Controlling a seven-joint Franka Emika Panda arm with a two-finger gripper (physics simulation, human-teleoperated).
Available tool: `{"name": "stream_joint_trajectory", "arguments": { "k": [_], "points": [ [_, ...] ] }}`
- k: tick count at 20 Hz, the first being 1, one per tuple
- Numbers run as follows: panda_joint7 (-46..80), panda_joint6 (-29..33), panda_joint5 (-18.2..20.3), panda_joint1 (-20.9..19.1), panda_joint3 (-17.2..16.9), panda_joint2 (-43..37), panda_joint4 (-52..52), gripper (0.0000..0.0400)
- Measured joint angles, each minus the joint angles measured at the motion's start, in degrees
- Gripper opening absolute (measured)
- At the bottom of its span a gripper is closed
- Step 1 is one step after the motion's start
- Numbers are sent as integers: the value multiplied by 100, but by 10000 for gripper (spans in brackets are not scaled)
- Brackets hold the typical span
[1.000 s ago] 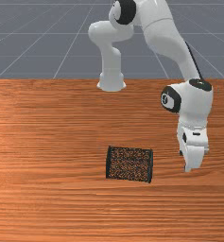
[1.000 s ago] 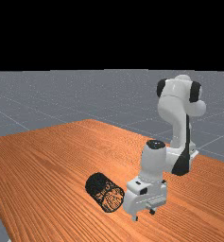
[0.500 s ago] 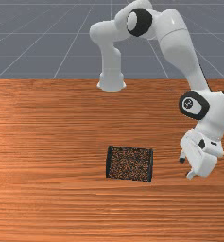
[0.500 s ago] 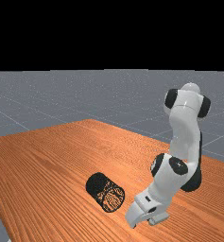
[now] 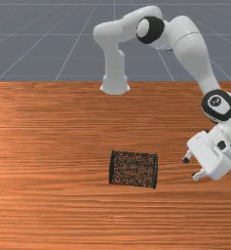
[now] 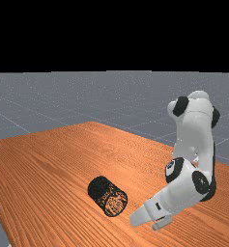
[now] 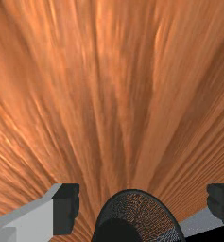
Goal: Rotate the holder till the hole upward
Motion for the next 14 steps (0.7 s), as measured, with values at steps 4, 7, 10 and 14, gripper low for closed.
{"name": "stream_joint_trajectory", "arguments": {
  "k": [4,7,10,14],
  "points": [
    [43,684,-50,-29,-6,-502,-1008,400],
    [35,636,-379,15,-321,-506,-1264,400],
    [35,925,-545,-45,-490,-666,-1727,400],
    [33,1356,-642,-140,-583,-878,-2234,400]
  ]
}}
